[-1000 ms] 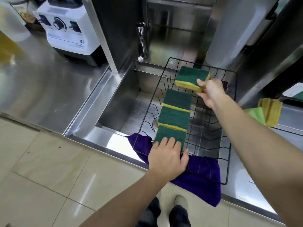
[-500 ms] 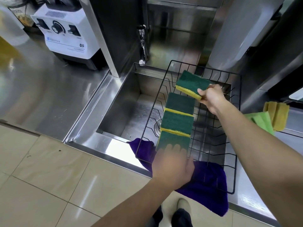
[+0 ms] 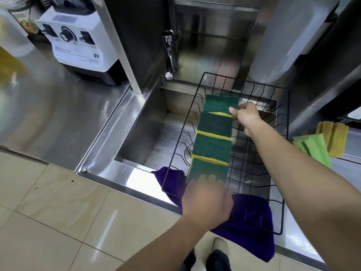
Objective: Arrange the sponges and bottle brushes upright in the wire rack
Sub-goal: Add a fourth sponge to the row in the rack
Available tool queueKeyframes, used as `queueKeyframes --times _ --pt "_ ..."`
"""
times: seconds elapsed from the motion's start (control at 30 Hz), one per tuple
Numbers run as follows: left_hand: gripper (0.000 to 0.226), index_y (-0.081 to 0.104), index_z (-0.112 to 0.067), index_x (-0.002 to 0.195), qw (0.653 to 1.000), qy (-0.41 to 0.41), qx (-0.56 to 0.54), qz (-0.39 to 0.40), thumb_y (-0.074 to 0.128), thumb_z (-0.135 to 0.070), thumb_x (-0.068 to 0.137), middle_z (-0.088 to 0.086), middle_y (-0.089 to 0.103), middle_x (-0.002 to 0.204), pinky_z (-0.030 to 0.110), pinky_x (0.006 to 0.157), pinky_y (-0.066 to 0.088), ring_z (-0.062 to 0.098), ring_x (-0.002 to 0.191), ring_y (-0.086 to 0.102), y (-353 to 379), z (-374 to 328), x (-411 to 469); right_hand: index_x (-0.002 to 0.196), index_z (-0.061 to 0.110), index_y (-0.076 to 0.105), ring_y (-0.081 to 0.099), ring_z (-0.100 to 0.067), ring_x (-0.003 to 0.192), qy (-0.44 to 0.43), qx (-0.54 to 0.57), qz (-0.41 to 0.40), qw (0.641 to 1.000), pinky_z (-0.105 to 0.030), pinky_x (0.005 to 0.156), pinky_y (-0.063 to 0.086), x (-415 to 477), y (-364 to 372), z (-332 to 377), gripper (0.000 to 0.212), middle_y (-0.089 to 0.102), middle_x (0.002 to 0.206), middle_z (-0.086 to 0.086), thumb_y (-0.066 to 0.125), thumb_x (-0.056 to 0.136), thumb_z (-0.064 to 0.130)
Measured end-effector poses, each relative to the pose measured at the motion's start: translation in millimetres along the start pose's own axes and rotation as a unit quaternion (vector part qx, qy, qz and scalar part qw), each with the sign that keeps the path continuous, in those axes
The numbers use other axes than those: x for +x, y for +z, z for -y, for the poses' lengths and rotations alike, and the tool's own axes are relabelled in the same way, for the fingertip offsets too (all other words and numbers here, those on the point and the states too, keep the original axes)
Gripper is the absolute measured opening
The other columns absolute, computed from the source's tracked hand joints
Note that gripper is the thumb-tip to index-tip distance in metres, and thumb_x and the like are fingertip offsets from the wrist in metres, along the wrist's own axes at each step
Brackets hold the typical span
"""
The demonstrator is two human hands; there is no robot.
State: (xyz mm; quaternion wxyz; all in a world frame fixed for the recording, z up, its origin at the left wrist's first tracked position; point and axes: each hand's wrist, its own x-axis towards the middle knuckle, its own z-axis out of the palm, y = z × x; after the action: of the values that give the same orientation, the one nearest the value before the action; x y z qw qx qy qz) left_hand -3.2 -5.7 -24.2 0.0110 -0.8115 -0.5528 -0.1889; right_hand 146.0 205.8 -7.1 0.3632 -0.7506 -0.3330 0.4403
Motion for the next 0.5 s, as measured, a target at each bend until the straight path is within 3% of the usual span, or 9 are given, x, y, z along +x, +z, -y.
queueKeyframes --times 0.1,0.17,0.27,0.4,0.5 --pt "0.031 0.058 -0.016 0.068 1.000 0.001 0.001 -0.004 0.046 -0.039 0.086 -0.001 0.053 0.067 0.029 0.052 0.036 0.019 0.060 0.049 0.4 0.1 0.2 0.101 0.011 0.043 0.043 -0.022 0.101 0.000 -0.008 -0.018 1.000 -0.030 0.087 0.035 -0.4 6.4 -5.7 0.024 0.052 0.126 -0.016 0.062 0.089 0.018" --pt "0.031 0.058 -0.016 0.068 1.000 0.003 0.002 -0.003 0.047 -0.038 0.086 -0.001 0.053 0.067 0.029 0.052 0.036 0.019 0.060 0.049 0.6 0.0 -0.1 0.098 0.011 0.045 0.050 -0.028 0.110 -0.009 -0.038 -0.020 0.999 -0.032 0.088 0.038 0.0 6.0 -8.4 0.022 0.054 0.115 -0.014 0.062 0.088 0.021" --pt "0.031 0.057 -0.015 0.067 1.000 0.001 0.000 0.001 0.046 -0.038 0.085 -0.001 0.052 0.067 0.029 0.051 0.036 0.019 0.058 0.049 0.3 0.5 0.8 0.117 0.003 0.055 0.049 -0.032 0.122 -0.028 -0.106 0.000 0.994 -0.035 0.100 0.039 1.1 -0.7 -8.2 0.038 0.056 0.127 -0.016 0.062 0.088 0.028" --pt "0.032 0.058 -0.015 0.067 1.000 0.005 -0.001 0.009 0.044 -0.037 0.085 0.000 0.053 0.066 0.029 0.051 0.037 0.020 0.057 0.049 -0.4 0.6 1.3 0.131 0.006 0.049 0.043 -0.034 0.130 -0.041 -0.176 0.036 0.983 -0.042 0.110 0.035 -7.7 -8.4 -7.4 0.056 0.047 0.141 -0.016 0.059 0.087 0.039" --pt "0.032 0.059 -0.014 0.066 1.000 0.007 0.004 0.016 0.044 -0.036 0.084 0.001 0.053 0.065 0.029 0.050 0.037 0.022 0.056 0.050 -0.2 0.9 2.2 0.130 0.006 0.049 0.044 -0.033 0.128 -0.077 -0.192 0.027 0.978 -0.043 0.109 0.037 -20.3 -10.7 -7.8 0.053 0.047 0.139 -0.016 0.059 0.087 0.034"
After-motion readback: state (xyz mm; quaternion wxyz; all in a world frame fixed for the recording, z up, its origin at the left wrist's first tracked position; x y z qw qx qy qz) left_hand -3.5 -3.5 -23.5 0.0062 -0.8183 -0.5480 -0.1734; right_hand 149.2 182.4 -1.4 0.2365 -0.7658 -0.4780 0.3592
